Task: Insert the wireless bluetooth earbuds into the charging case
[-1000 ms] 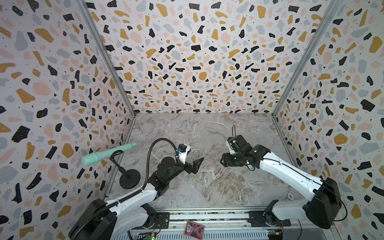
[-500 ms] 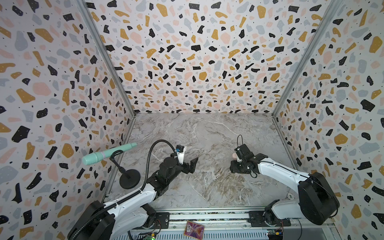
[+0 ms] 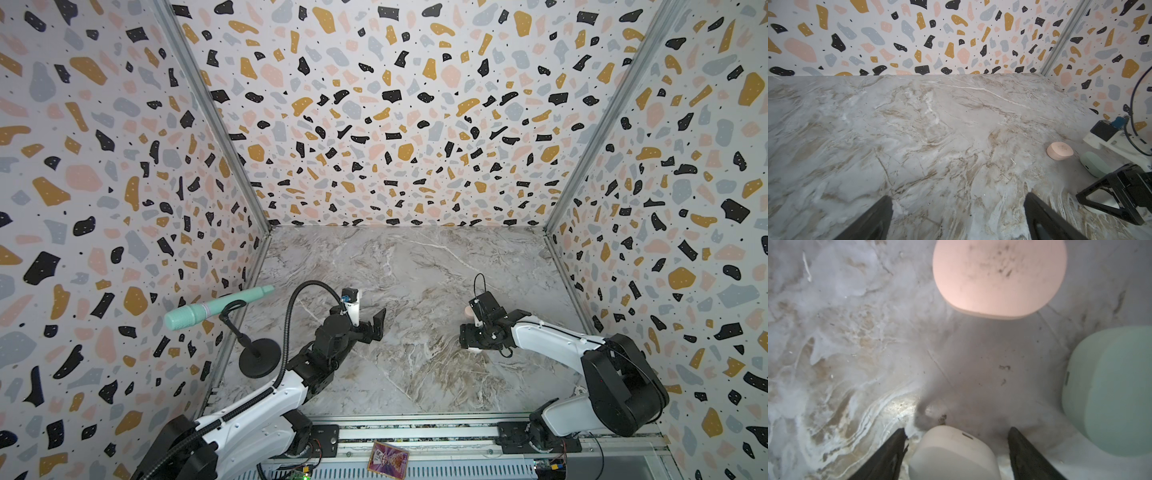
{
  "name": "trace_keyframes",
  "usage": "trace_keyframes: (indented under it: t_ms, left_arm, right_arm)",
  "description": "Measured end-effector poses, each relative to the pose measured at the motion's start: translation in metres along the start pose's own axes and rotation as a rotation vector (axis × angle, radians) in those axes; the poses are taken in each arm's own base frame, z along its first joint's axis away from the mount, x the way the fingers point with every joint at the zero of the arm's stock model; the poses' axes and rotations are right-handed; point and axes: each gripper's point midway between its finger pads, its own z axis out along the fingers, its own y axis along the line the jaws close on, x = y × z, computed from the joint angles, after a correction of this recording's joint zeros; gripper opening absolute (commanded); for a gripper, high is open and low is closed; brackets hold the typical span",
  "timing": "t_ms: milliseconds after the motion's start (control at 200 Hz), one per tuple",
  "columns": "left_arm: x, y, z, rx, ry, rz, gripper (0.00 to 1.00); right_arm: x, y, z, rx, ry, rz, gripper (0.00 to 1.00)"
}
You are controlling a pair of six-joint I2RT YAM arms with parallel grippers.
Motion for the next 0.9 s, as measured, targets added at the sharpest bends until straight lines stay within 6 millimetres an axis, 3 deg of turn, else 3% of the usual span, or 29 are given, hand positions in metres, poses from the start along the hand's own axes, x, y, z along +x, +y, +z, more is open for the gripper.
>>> trace_keyframes:
  t_ms: [165, 235, 466, 721, 901]
  left_arm:
    - [-0.014, 0.012, -0.010, -0.067, -0.051, 0.019, 1.00]
    - [-0.024, 0.019, -0.016, -0.102, -0.091, 0.031, 1.00]
    - [-0.043, 0.062, -0.043, -0.282, -0.218, 0.069, 1.00]
    - [-0.028, 0.121, -0.062, -0.499, -0.260, 0.083, 1.00]
    - [-0.012, 0.150, -0.060, -0.589, -0.251, 0.075, 1.00]
  right_arm:
    - [-0.003, 0.001, -0.009, -0.010, -0.020, -0.012, 1.00]
    - [-0.009, 0.003, -0.020, -0.022, -0.054, -0.022, 0.99]
    - [-0.066, 0.006, -0.072, -0.049, -0.307, -0.072, 0.99]
    - [-0.120, -0.031, -0.094, 0.092, -0.581, -0.129, 0.99]
    - [-0.119, -0.069, -0.076, 0.152, -0.704, -0.155, 1.00]
